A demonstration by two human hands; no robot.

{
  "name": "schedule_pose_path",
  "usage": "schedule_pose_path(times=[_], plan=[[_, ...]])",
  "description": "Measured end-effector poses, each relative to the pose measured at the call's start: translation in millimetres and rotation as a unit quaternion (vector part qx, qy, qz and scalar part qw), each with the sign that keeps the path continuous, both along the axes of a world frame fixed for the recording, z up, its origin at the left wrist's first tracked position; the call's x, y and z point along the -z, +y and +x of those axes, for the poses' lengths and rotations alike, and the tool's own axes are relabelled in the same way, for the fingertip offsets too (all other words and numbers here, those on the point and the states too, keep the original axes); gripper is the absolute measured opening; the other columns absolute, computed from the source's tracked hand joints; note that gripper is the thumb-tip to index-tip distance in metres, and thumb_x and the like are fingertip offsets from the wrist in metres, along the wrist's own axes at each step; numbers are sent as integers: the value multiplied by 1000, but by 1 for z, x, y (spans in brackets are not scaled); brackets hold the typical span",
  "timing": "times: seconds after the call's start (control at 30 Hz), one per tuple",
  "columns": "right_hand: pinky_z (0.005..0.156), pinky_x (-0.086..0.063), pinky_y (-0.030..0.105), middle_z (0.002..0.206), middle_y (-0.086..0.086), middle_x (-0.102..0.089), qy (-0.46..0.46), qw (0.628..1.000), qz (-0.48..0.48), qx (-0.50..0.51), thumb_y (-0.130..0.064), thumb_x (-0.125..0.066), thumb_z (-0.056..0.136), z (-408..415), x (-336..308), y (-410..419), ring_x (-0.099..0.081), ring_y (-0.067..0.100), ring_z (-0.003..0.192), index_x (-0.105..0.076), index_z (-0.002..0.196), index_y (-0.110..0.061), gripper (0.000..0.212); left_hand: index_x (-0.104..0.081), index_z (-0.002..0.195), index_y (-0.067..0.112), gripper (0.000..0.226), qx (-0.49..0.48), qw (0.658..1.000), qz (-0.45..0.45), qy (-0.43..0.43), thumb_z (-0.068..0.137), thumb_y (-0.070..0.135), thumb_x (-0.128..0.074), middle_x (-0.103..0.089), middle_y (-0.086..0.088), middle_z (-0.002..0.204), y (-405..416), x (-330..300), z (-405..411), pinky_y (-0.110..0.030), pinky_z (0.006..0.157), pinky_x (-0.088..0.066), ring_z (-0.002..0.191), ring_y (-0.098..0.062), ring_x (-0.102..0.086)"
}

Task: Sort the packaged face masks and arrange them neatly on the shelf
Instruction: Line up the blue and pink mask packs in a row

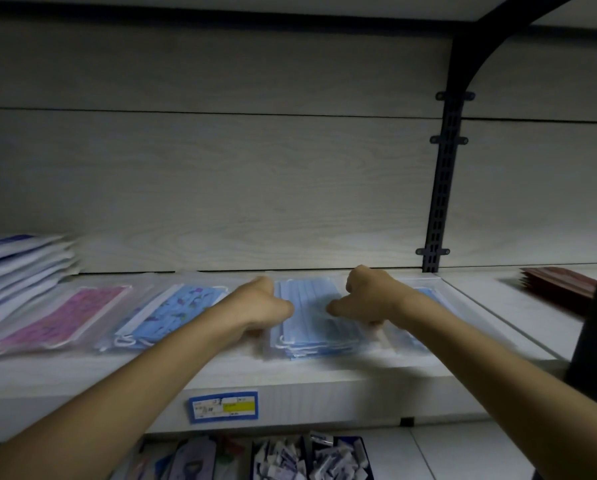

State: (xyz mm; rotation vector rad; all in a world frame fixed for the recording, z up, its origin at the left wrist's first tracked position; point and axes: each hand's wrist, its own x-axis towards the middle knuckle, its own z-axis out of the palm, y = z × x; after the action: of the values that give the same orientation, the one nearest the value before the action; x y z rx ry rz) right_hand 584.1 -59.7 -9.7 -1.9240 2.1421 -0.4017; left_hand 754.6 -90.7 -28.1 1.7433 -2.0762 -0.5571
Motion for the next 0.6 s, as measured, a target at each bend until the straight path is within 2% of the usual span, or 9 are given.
schedule_pose_path(times=[0.07, 0.17, 0.23, 0.33, 0.4, 0.47, 0.53, 0.6], plan=[[41, -40, 20, 75, 5, -51, -8, 1000, 1, -1, -31, -65, 86, 1, 0, 0, -54, 19, 53, -42, 71, -14, 32, -46, 104, 15, 22, 2, 1000, -1, -16, 89, 30, -52, -48, 2, 87, 3, -2, -2, -23, 54, -35, 75, -11, -47], [42, -42, 20, 78, 7, -53, -12, 1000, 6, -8, -30, -64, 88, 1, 0, 0, -55, 19, 54, -44, 72, -13, 30, -45, 105, 16, 22, 0, 999, 0, -35, 91, 31, -51, -51, -2, 99, 5, -3, -3, -25, 63, -39, 86, -16, -50], [42, -41, 20, 79, 7, -53, -9, 1000, 0, -9, -29, -63, 88, 0, 0, 0, -55, 19, 54, -43, 72, -14, 30, -46, 110, 15, 26, -2, 999, -1, -46, 91, 32, -51, -51, -2, 101, 5, -3, -3, -25, 62, -38, 88, -16, -50], [45, -43, 22, 86, 9, -54, 2, 1000, -19, -12, -27, -61, 88, -1, -1, 0, -56, 20, 59, -43, 75, -12, 26, -45, 126, 13, 40, -5, 996, -13, -85, 92, 34, -50, -52, -7, 121, 5, -5, -4, -25, 74, -38, 101, -21, -50], [57, -48, 24, 102, 13, -56, 13, 999, -36, -20, -29, -61, 89, -2, -3, 1, -60, 26, 78, -52, 95, -8, 24, -44, 131, 10, 46, -7, 994, -28, -105, 92, 35, -50, -48, -9, 134, 5, -7, -3, -25, 80, -38, 114, -23, -50], [78, -49, 30, 119, 14, -56, 27, 997, -69, -26, -32, -60, 90, -2, -4, 0, -58, 30, 104, -53, 119, -4, 41, -46, 129, 9, 46, -3, 993, -47, -110, 92, 35, -50, -48, -10, 135, 4, -9, -1, -27, 87, -41, 113, -24, -50], [87, -50, 35, 122, 13, -57, 41, 992, -114, -39, -34, -59, 90, -2, -5, -2, -56, 31, 110, -55, 122, -4, 43, -48, 128, 9, 45, -4, 991, -70, -112, 91, 35, -51, -49, -10, 133, 4, -10, 1, -31, 94, -43, 113, -24, -50], [88, -52, 40, 117, 13, -62, 56, 984, -161, -53, -34, -57, 91, -1, -6, -4, -59, 32, 106, -57, 118, -5, 40, -51, 126, 10, 41, -4, 986, -113, -123, 92, 33, -51, -52, -10, 130, 5, -10, 4, -34, 96, -44, 117, -27, -50]])
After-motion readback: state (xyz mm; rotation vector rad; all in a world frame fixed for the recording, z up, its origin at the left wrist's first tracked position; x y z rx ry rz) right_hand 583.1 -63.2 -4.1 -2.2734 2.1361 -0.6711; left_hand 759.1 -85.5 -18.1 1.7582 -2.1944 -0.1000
